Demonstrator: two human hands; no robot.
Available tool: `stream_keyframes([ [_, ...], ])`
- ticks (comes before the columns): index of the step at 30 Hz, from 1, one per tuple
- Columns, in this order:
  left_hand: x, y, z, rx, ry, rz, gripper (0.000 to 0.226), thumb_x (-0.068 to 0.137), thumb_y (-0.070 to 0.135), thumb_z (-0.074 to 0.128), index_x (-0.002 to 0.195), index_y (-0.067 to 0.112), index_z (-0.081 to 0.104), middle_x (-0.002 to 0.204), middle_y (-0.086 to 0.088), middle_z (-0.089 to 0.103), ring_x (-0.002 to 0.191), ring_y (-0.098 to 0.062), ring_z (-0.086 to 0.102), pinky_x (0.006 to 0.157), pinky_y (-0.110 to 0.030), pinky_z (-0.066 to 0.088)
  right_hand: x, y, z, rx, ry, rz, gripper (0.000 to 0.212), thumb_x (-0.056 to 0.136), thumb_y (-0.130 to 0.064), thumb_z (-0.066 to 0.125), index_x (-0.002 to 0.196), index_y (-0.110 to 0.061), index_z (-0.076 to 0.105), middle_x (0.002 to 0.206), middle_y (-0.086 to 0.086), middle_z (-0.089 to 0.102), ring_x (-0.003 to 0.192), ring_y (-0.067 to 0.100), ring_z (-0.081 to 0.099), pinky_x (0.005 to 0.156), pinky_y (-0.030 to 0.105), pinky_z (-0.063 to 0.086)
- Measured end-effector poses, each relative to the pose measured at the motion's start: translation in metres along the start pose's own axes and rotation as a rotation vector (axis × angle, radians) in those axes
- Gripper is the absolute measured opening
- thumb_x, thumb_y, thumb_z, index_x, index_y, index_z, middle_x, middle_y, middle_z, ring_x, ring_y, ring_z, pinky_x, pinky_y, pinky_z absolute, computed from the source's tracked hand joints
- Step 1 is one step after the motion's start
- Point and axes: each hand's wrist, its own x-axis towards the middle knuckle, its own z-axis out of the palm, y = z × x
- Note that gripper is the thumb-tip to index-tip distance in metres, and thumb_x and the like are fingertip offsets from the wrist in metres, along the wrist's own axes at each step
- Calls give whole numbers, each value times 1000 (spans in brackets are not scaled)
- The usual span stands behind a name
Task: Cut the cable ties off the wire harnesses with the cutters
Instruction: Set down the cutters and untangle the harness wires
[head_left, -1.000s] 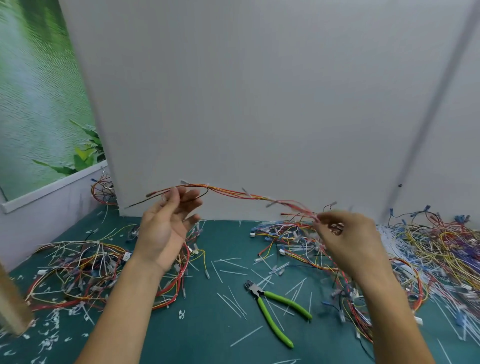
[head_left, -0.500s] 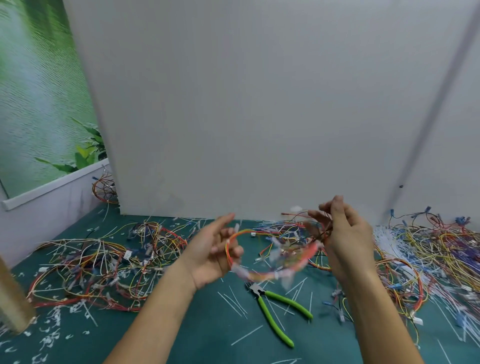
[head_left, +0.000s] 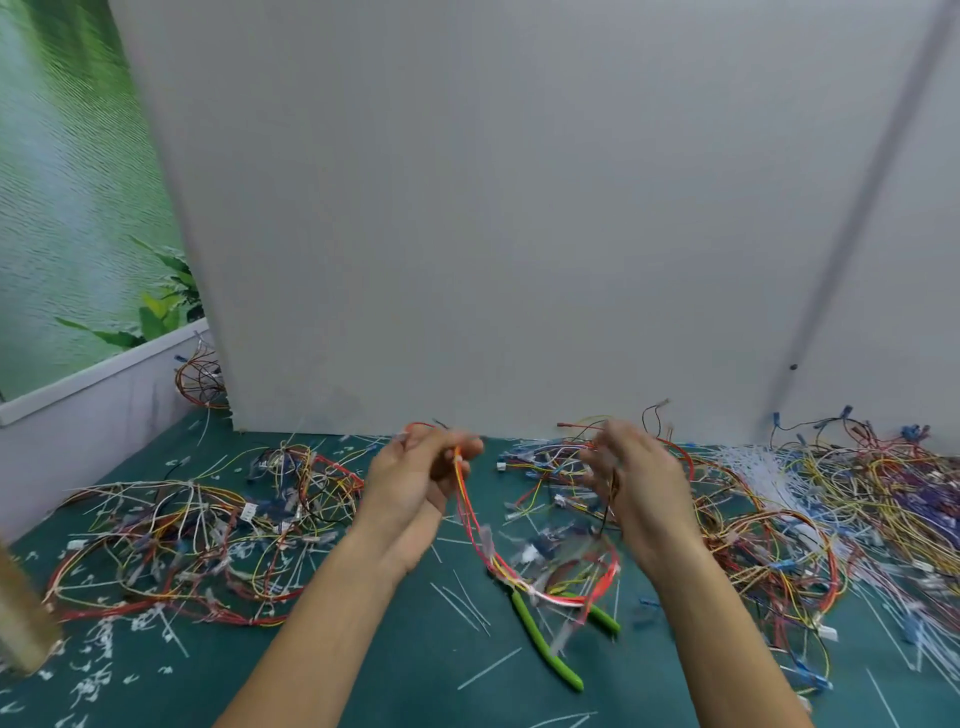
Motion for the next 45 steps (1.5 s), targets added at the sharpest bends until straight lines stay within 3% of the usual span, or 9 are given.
stream_keyframes([
  [6,9,2,-8,-294,209,99,33,90,-11,59,68,12,48,81,-13,60,75,-20,77,49,-13,51,-21,-14,-8,-1392,-408,147,63,98,-58,57,151,-25,47,156,0,45,129,20,59,106,38,48],
  [10,15,6,-17,-413,287,35,27,92,-8,55,79,13,45,117,-22,61,61,-12,73,51,-12,53,-45,-45,-13,-1535,-436,104,88,81,-74,67,154,-35,39,162,-7,37,131,16,59,109,37,46],
  [13,18,11,-25,-462,307,-15,23,94,-3,55,79,13,48,105,-13,72,58,-8,71,69,-15,58,-60,-52,-9,-1543,-550,117,118,44,-89,78,148,-48,42,157,-14,39,143,14,42,113,39,40],
  [18,16,24,-27,-501,320,15,22,94,-5,53,79,10,52,91,-16,73,66,-12,75,70,-16,58,-43,-10,9,-1657,-498,190,60,75,-54,85,126,-28,67,131,2,61,113,23,64,96,37,55],
  [25,13,46,-37,-689,194,57,11,95,-3,57,85,3,57,97,-16,69,84,-26,77,63,-24,61,-8,-10,-18,-1132,28,-134,51,90,-70,60,75,-24,72,50,-1,68,49,11,69,72,38,61],
  [30,10,40,-32,-521,-5,0,9,93,4,58,98,1,64,90,-12,76,81,-16,77,65,-22,61,-12,-21,-8,-324,100,-404,14,98,-33,68,91,-26,78,74,9,78,67,25,78,65,46,64],
  [33,12,36,-30,-424,-144,66,15,88,10,60,100,12,68,97,-5,77,94,-13,75,75,-25,61,-14,-25,-4,-89,78,-459,37,88,-57,73,102,-23,79,88,8,80,84,25,79,70,35,64],
  [38,16,32,-32,-162,-158,176,17,87,16,62,97,28,68,113,9,73,88,-10,70,67,-21,54,-8,-27,-6,151,-8,-273,37,94,-41,67,123,-19,74,116,5,78,103,20,76,82,29,62],
  [45,20,25,-33,-235,-46,130,20,82,8,64,99,19,66,116,-2,74,67,-4,64,47,-10,44,4,-24,-10,673,-92,-93,21,99,-16,56,118,-15,65,99,5,71,83,14,68,69,21,59],
])
